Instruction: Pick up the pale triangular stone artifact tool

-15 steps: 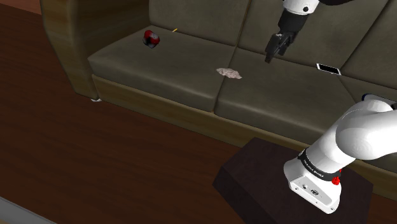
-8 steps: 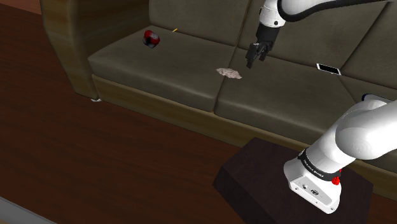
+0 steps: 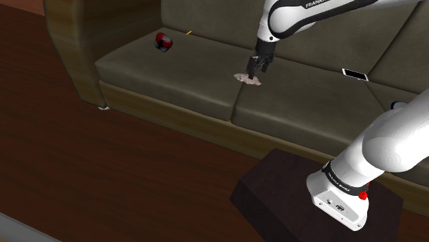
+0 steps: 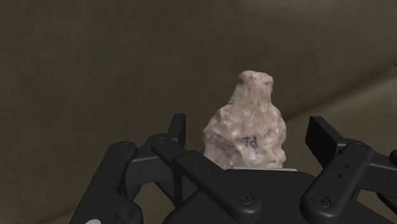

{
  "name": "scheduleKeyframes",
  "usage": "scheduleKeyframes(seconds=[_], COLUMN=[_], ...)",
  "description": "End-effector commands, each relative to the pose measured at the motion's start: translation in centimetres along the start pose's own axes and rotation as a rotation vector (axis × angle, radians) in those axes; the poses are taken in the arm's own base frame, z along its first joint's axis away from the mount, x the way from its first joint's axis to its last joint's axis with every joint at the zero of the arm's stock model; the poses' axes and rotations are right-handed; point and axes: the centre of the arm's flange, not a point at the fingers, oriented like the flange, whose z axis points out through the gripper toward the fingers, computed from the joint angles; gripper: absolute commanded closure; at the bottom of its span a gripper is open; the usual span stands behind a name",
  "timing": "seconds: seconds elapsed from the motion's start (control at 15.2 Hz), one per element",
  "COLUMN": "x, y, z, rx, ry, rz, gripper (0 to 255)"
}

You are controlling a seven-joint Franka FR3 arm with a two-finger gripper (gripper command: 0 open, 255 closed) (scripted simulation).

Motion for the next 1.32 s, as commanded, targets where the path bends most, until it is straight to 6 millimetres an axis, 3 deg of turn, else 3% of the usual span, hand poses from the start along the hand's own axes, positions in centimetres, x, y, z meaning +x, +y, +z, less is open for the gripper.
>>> scheduleKeyframes(seconds=[0.0, 0.46, 0.53, 1.12, 1.25], x=[0.5, 0.5, 0.6, 0.5, 0.5], y=[-0.2, -0.5, -0.6, -0.5, -0.4], z=[1.2, 4.1, 4.1, 4.1, 3.1], rx=[0.001, 0.001, 0.001, 0.001, 0.001], ry=[-0.001, -0.001, -0.001, -0.001, -0.001], rz=[-0.001, -0.001, -0.001, -0.001, -0.001], gripper=[0, 0, 255, 255, 255])
